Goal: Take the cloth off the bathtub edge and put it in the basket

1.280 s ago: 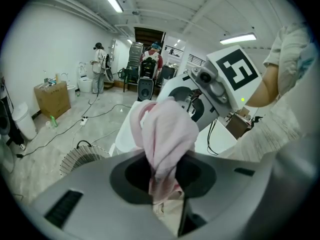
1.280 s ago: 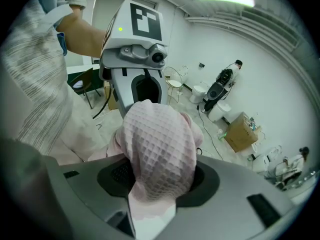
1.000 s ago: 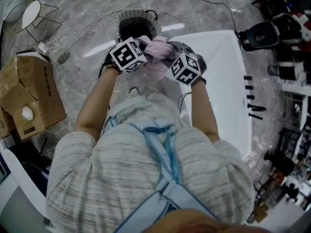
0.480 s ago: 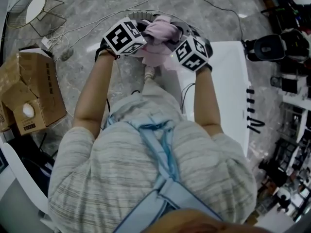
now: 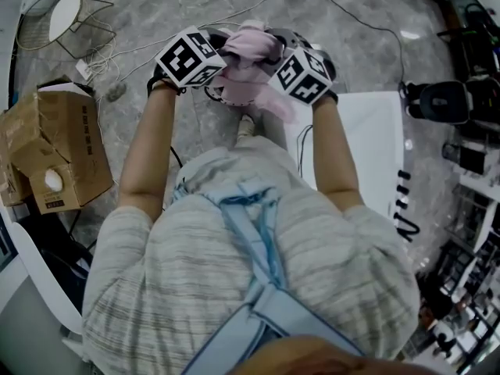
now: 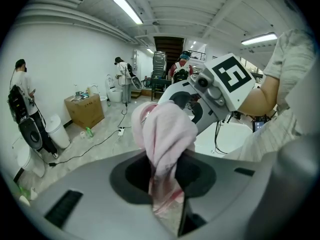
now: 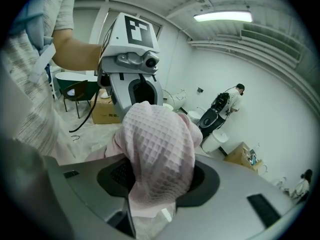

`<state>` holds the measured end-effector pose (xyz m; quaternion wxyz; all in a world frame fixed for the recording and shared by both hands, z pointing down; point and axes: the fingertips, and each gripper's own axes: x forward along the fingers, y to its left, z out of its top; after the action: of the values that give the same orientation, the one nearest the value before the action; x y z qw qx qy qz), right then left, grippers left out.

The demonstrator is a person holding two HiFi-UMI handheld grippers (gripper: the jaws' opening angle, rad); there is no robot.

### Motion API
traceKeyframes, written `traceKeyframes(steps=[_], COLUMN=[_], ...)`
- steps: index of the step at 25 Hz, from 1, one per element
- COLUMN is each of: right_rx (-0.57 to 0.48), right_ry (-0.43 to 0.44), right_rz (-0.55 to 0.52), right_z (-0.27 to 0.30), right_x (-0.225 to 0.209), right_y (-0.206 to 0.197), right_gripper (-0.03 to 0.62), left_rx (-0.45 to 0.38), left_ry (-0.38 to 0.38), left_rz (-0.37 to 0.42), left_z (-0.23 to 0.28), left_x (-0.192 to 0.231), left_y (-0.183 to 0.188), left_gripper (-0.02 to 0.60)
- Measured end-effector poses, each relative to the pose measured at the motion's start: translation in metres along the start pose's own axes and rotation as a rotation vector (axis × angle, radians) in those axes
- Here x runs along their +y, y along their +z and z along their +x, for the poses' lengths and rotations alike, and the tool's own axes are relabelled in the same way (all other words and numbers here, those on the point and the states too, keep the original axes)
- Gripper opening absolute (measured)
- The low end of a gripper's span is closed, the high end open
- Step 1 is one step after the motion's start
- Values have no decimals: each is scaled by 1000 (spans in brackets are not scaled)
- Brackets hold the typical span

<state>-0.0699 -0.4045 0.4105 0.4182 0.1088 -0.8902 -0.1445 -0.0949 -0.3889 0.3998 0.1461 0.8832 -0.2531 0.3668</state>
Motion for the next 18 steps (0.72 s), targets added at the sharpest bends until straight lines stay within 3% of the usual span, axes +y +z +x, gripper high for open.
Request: traceKeyframes(steps=[11,18], right_rx=[-60,-31], right_ry=[82,118], right_rz=[-20,29], right_z=[50,86], right_x=[-57,-67], right_y=[-3,-1], right_gripper=[219,219], left_rx=[32,43], left_ry=[41,-3], left_rz=[-79,-91], left_z=[24,29], left_x=[70,103], left_y=[1,-12], left_gripper=[107,108])
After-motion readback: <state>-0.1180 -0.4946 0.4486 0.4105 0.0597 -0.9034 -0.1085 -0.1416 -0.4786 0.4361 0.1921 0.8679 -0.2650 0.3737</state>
